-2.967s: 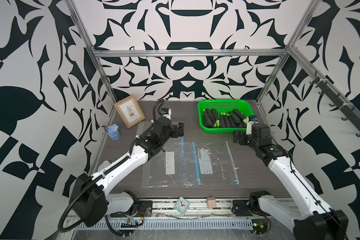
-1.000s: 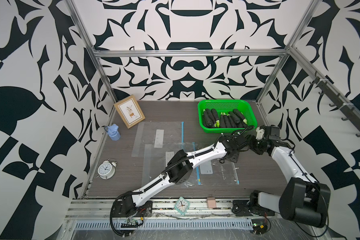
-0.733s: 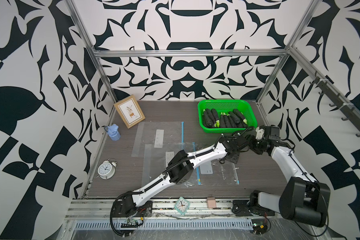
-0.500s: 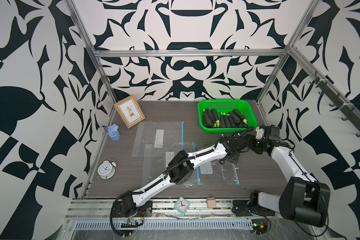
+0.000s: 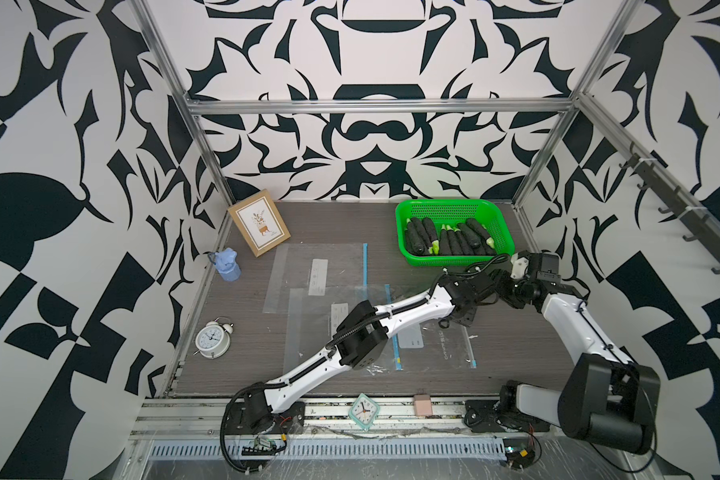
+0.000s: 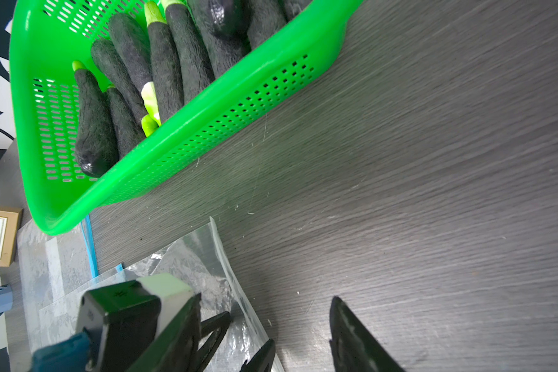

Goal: Place the eggplant in a zip-top bag and seal the zipper
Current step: Pick up the zipper food storage bag at the center of the board.

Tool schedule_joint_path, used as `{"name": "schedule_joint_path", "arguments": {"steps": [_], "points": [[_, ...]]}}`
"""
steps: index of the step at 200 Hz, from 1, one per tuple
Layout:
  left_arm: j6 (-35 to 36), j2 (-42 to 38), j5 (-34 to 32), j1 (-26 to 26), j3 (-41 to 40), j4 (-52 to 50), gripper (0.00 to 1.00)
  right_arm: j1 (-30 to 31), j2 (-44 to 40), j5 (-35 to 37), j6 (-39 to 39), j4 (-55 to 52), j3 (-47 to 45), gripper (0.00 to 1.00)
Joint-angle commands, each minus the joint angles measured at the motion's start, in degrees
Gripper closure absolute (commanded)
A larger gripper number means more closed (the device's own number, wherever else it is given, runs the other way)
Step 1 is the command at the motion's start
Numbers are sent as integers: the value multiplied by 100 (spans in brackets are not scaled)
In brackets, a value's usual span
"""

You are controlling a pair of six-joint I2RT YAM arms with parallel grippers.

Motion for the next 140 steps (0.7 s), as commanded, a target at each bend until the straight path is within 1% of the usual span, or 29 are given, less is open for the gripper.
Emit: {"name": "schedule_joint_path", "arguments": {"steps": [1,15,41,75,129,140], "points": [[-77,17,-65,-26,-138,-185,44,-24,17,-102,36,119,31,36],[-86,-78,-88,-24,-232,-178,48,-20,10,-107,34,111,31,36],[-129,-331,-106,-30,-523,-127,53,-24,-34,-125,43,85,14,37],[-176,-774,-161,-21,-1106,-6,56,-17,-43,-133,63,31,5,38],[-210,-1321,-61,18,-1711,111,55,-22,-78,-151,80,9,-74,40],[-212,-1376,-27,29,-1738,128,51,-23,-90,-157,79,-7,-82,40]]}}
